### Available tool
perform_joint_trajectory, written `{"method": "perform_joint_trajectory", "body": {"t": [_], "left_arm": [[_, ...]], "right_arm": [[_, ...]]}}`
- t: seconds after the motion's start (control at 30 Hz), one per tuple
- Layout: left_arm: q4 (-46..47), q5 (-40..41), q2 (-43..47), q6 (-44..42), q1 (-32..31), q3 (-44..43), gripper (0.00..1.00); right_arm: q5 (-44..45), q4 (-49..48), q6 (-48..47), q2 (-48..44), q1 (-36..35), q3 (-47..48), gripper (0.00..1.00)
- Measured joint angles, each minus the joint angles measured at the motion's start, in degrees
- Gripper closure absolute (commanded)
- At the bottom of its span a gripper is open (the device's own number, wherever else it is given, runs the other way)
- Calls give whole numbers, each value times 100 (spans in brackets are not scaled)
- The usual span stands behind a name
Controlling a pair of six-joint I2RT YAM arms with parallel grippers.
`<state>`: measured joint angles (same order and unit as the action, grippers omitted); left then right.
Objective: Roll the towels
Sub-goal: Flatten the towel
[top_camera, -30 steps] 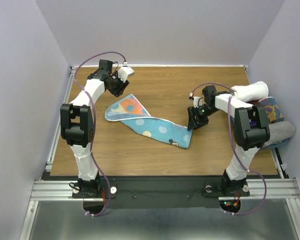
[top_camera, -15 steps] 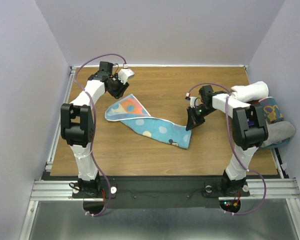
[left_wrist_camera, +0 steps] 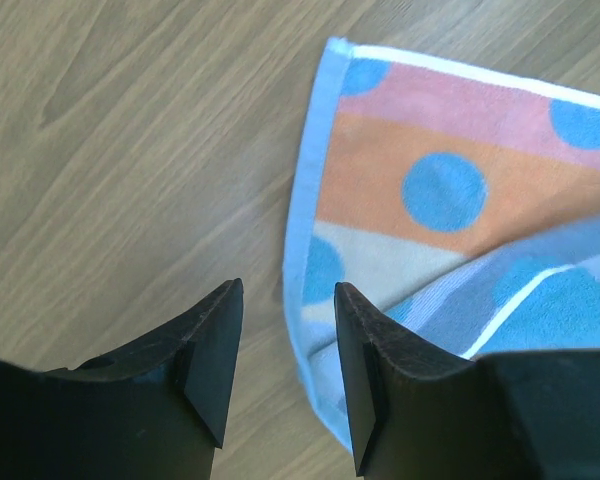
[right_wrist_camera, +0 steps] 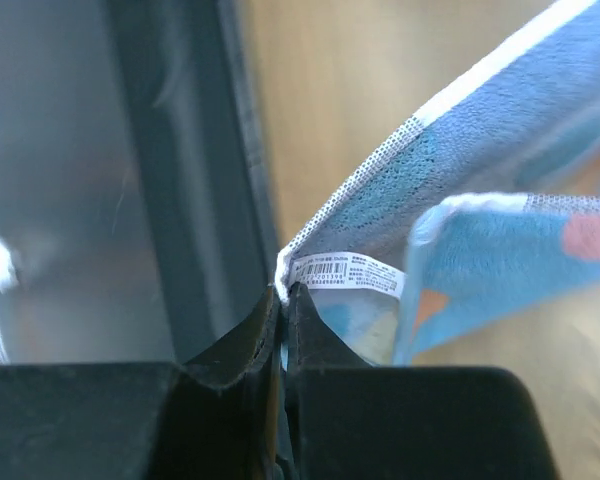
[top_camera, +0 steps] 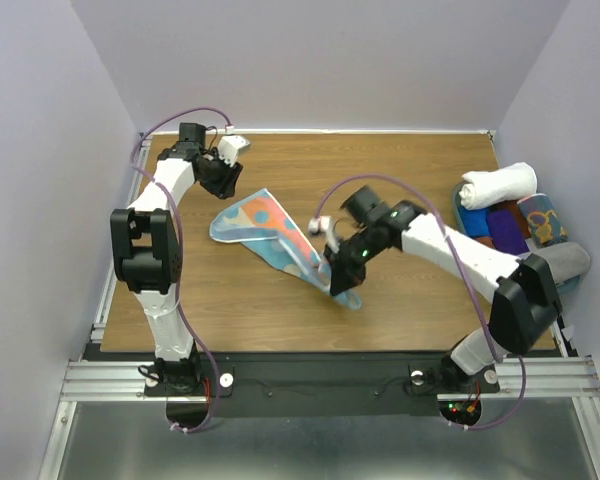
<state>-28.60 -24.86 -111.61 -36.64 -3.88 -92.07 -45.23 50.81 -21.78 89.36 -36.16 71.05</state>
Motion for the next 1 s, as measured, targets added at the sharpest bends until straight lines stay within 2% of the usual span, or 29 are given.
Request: {"method": "perform_joint_trajectory", "body": {"t": [0.07,0.1,0.17,0.2,0.23,0.5,0.67,0.77,0.87,0.9,0.97,1.0], "left_arm": [[-44,-31,61,17,85,24,47],[-63,-52,136,26,136,66,47],[-83,-68,273,28,166,164,47],[-96,-76,337,28,168,205,47],[-103,-90,387,26,164,251,47],[-144,-151,463,9,164,636,47],[-76,-173,437,11,164,656,47],[-13,-184,356,15,138,656,47],[90,-149,168,35,105,656,47],[122,-133,68,50,81,656,47],[181,-103,-122,68,26,656,48],[186,-98,-205,70,0,656,49]], "right_arm": [[179,-37,-151,-149,-743,-245,91],[313,-26,-214,-164,-1056,-407,68],[662,-7,-313,-92,-1462,-726,47],[817,24,-282,-26,-1580,-839,26],[1025,31,-256,39,-1615,-922,25],[1777,-190,46,9,-1325,-1040,31],[2194,-459,358,-13,-1119,-1102,26],[2409,-592,503,76,-1102,-1150,27],[2653,-802,678,424,-1102,-1147,40],[2726,-868,715,603,-1102,-1145,53],[2868,-914,817,855,-1099,-1097,70],[2911,-925,835,890,-1078,-1069,83]]}}
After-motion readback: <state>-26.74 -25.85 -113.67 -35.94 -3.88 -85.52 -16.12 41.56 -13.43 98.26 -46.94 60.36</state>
